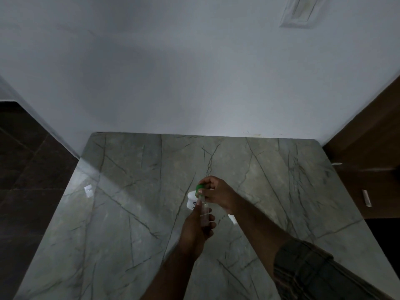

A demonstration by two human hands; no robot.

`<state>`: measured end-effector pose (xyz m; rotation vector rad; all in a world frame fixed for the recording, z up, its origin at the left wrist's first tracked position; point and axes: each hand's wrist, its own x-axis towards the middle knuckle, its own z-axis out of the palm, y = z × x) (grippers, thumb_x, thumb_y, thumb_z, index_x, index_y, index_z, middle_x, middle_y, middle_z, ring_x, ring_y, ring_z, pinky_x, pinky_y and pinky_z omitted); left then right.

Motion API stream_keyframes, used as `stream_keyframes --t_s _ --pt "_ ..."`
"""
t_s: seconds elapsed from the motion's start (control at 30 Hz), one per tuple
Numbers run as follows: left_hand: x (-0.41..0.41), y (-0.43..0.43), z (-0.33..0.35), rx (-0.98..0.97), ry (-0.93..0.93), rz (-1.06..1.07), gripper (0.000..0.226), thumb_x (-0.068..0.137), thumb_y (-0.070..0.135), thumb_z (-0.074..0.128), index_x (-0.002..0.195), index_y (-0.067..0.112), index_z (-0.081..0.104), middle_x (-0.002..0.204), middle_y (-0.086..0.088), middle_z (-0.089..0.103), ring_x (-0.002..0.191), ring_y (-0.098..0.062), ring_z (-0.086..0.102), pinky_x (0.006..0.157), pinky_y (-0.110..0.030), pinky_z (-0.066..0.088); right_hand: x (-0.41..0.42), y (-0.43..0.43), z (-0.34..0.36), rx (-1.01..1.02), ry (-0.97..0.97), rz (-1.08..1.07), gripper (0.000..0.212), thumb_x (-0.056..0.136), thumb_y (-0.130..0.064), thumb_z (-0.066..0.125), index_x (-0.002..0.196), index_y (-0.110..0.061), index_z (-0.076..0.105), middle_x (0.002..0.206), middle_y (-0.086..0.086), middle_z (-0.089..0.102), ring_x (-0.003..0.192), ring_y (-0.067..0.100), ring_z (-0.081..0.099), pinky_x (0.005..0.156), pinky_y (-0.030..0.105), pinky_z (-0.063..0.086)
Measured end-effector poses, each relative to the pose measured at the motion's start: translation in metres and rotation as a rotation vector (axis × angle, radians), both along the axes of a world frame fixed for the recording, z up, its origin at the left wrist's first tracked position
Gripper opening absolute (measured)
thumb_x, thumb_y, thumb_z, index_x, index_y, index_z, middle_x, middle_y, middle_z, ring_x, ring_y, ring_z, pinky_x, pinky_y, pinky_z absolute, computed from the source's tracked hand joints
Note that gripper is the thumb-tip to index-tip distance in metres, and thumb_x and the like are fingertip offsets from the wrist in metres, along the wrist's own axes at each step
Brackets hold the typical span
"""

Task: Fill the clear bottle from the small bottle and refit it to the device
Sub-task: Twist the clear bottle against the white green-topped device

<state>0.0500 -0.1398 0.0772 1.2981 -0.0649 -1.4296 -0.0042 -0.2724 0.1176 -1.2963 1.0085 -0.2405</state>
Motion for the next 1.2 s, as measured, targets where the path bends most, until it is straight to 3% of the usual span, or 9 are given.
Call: stream_keyframes --t_s 0.07,0.17,0.3,0.47,0.8,0.97,1.2 --pt "0.000 0.003 -0.002 -0.008 -0.039 -0.003 0.071 0.077 0.074 0.056 0.109 0.012 0.067 0.079 -0.002 0.068 0.064 -0.013 0.061 0.053 -0.026 0.046 0.000 0.000 -0.001 -0.004 -0.005 0.009 0.035 0.086 -0.002 0.068 0.120 -0.002 0.059 0.119 0.023 0.065 0.101 0.031 0.068 0.085 0.039 0.058" --pt "-0.001 0.008 -0.003 -0.003 -0.113 -0.003 0.070 0.077 0.075 0.054 0.106 0.012 0.068 0.080 -0.002 0.067 0.065 -0.015 0.060 0.053 -0.027 0.046 -0.001 0.002 -0.003 -0.037 0.014 0.017 0.036 0.083 -0.002 0.071 0.118 -0.006 0.062 0.117 0.019 0.066 0.108 0.034 0.067 0.091 0.046 0.058" --pt "-0.005 0.007 0.003 -0.015 -0.076 0.013 0.063 0.076 0.072 0.057 0.096 0.013 0.070 0.076 -0.001 0.065 0.060 -0.013 0.058 0.050 -0.025 0.044 -0.002 0.002 -0.005 -0.090 0.020 0.016 0.034 0.081 -0.001 0.073 0.114 -0.001 0.065 0.113 0.022 0.068 0.103 0.034 0.068 0.093 0.049 0.057" --pt "-0.006 0.005 0.002 -0.022 -0.083 0.036 0.060 0.082 0.068 0.055 0.100 0.012 0.069 0.076 -0.001 0.063 0.059 -0.012 0.056 0.050 -0.024 0.043 -0.001 0.001 -0.004 -0.106 0.057 0.024 0.023 0.087 -0.008 0.070 0.109 -0.004 0.067 0.111 0.017 0.069 0.093 0.023 0.066 0.070 0.031 0.058" --pt "-0.002 0.007 -0.003 -0.039 -0.220 -0.016 0.061 0.083 0.068 0.053 0.102 0.012 0.066 0.074 0.000 0.064 0.059 -0.012 0.055 0.052 -0.026 0.043 0.000 -0.005 -0.009 -0.276 0.165 0.058 0.012 0.086 -0.014 0.072 0.096 -0.008 0.071 0.093 0.009 0.070 0.080 0.014 0.063 0.062 0.027 0.055" --pt "0.000 0.006 -0.006 -0.033 -0.306 -0.038 0.049 0.089 0.062 0.052 0.099 0.015 0.063 0.073 0.002 0.062 0.057 -0.010 0.054 0.051 -0.025 0.043 0.004 -0.011 -0.004 -0.392 0.266 0.147 0.016 0.084 -0.017 0.072 0.098 -0.009 0.071 0.102 0.009 0.073 0.091 0.020 0.067 0.080 0.039 0.057" --pt "0.010 0.009 -0.011 -0.118 -0.228 -0.096 0.037 0.088 0.039 0.062 0.108 0.011 0.052 0.087 -0.005 0.058 0.068 -0.014 0.056 0.058 -0.027 0.046 0.006 -0.019 -0.002 -0.461 0.304 0.194 0.022 0.081 -0.023 0.077 0.097 -0.008 0.074 0.100 0.008 0.074 0.087 0.018 0.066 0.082 0.034 0.054"
